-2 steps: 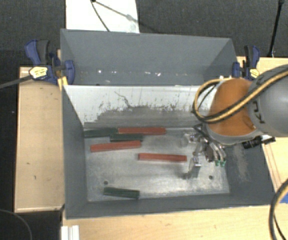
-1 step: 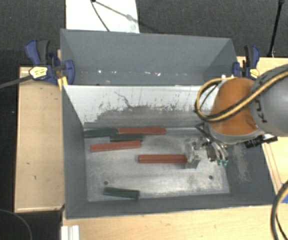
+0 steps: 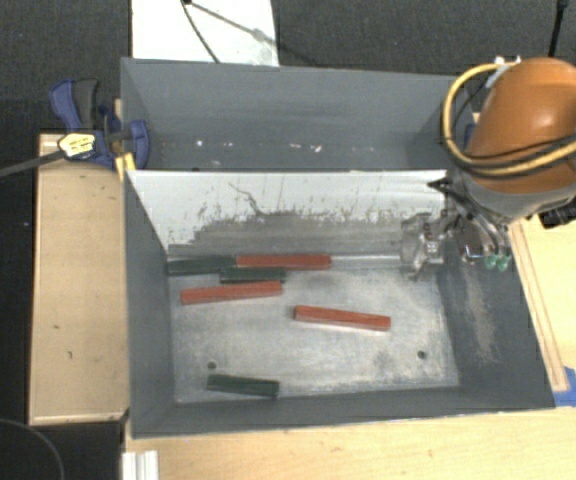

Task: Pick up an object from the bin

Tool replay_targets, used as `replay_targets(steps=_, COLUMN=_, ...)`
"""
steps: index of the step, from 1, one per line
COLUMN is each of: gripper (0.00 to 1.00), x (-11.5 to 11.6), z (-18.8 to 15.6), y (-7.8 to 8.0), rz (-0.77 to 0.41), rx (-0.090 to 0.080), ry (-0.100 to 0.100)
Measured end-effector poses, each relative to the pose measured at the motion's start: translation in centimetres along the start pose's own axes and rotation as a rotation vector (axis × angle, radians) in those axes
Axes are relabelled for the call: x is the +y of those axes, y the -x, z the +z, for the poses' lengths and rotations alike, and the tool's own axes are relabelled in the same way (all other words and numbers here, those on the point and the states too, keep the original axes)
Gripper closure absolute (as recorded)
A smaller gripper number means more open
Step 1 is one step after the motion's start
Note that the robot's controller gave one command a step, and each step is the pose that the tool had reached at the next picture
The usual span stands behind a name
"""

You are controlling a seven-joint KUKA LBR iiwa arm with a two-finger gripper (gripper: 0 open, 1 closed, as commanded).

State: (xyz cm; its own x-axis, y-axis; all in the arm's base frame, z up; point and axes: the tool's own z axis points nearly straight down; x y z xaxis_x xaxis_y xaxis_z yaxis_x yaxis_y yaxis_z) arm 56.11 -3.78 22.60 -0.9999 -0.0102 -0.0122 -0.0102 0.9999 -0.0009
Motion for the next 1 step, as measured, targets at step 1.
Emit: replay_targets(steps=1, gripper=0.0, x=0.01, z=0.5, y=-0.19, rz=-0.002, rx=0.009, ry=0.001)
